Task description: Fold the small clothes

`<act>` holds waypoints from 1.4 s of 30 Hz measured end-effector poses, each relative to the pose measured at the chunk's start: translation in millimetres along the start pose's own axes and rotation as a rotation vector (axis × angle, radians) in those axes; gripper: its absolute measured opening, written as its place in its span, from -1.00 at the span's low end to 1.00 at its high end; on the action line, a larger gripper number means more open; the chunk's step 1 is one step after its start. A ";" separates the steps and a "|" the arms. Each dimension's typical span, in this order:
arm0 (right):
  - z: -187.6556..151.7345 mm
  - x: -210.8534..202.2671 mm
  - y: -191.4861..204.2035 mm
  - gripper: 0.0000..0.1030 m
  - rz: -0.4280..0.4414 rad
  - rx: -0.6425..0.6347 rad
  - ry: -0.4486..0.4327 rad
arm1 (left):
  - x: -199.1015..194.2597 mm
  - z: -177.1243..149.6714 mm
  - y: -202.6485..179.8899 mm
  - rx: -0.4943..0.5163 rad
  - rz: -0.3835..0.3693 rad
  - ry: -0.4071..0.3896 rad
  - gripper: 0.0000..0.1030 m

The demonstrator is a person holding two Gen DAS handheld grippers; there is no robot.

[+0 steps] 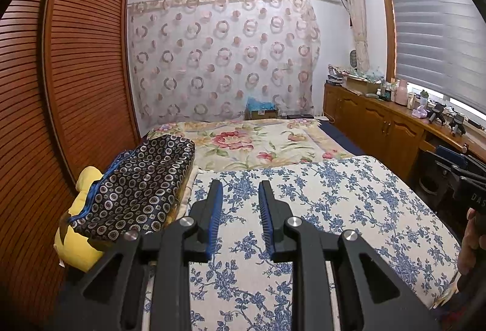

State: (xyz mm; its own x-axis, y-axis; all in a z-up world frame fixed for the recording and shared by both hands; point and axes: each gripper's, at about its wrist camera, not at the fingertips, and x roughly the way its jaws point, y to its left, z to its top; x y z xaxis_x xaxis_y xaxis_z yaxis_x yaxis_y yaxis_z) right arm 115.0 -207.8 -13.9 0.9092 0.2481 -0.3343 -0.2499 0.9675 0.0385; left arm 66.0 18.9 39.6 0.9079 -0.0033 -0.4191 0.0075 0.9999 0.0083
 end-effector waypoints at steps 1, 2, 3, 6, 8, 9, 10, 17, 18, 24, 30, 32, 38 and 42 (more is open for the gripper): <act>0.4 0.4 1.3 0.40 0.000 -0.002 0.002 | 0.0 -0.1 0.1 0.000 -0.001 0.000 -0.56; 0.0 0.4 0.7 0.40 0.000 -0.002 0.002 | 0.0 -0.1 0.1 0.000 0.000 0.000 -0.56; 0.2 0.5 1.2 0.40 0.001 -0.002 0.002 | 0.0 -0.2 0.0 0.000 0.000 0.000 -0.56; 0.0 0.7 1.2 0.40 0.001 -0.003 0.002 | -0.3 -0.3 0.1 0.000 0.001 -0.002 -0.56; -0.4 0.6 0.8 0.40 0.002 -0.002 0.002 | 0.1 -0.4 0.3 0.000 0.001 0.000 -0.56; -0.6 0.7 0.2 0.40 0.002 -0.002 0.002 | 0.1 -0.5 0.3 0.000 0.000 -0.001 -0.56; -0.7 0.8 0.4 0.40 0.001 -0.001 0.002 | -0.4 -0.3 0.4 0.000 0.000 -0.002 -0.55; -0.8 0.4 0.3 0.40 0.000 0.000 0.003 | -0.4 -1.0 0.9 -0.001 0.001 -0.002 -0.55; -0.2 0.8 1.4 0.40 0.001 -0.001 0.001 | -0.5 -0.9 0.9 0.000 0.000 -0.001 -0.55; -0.4 0.6 0.3 0.40 0.000 0.000 0.001 | -0.1 -1.4 0.9 0.000 0.001 -0.003 -0.55; -0.5 0.5 -0.2 0.40 0.000 0.000 0.001 | -0.9 -1.5 2.0 0.001 0.001 -0.005 -0.54; -0.3 0.7 0.1 0.40 0.000 -0.001 0.001 | -0.7 -1.7 2.0 0.001 0.001 -0.005 -0.54; -1.1 2.8 3.8 0.40 0.000 0.001 0.000 | -2.7 0.2 6.0 0.001 0.003 -0.004 -0.54; -1.2 3.4 4.1 0.40 0.001 0.000 0.000 | -2.5 3.2 9.2 0.001 0.003 -0.005 -0.54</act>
State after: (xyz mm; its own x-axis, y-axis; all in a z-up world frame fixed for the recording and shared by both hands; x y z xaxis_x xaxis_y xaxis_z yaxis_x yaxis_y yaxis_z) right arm 116.7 -203.1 -16.0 0.9090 0.2494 -0.3340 -0.2511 0.9672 0.0386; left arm 65.2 28.1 43.6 0.9102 0.0001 -0.4141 0.0048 0.9999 0.0108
